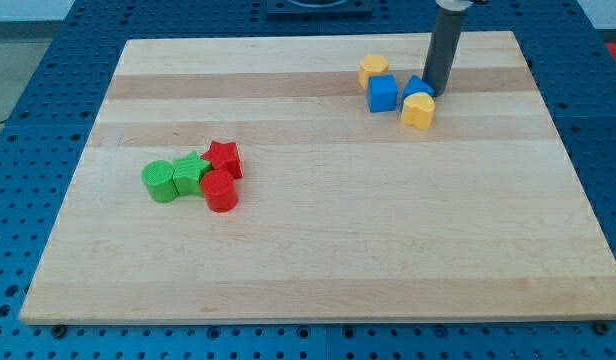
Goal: Point your arm towards the yellow hexagon
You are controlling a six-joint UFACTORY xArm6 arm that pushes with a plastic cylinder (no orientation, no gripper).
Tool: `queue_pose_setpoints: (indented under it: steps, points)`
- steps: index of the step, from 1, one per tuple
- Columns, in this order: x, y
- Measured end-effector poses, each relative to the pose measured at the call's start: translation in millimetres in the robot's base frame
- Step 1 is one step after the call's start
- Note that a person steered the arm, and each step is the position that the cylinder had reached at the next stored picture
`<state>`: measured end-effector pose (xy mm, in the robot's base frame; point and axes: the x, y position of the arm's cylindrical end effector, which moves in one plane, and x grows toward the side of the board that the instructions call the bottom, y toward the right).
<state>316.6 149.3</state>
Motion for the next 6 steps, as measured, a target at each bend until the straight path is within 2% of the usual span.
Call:
queue_pose_setpoints:
  steps: [1, 2, 3, 4, 5, 6]
  points:
    - [0.0, 6.8]
    - [-6.3, 40.8]
    - [-30.2, 86.9]
    - [-80.5, 83.3]
    - [-110.0, 33.1]
    - [-110.7, -29.0]
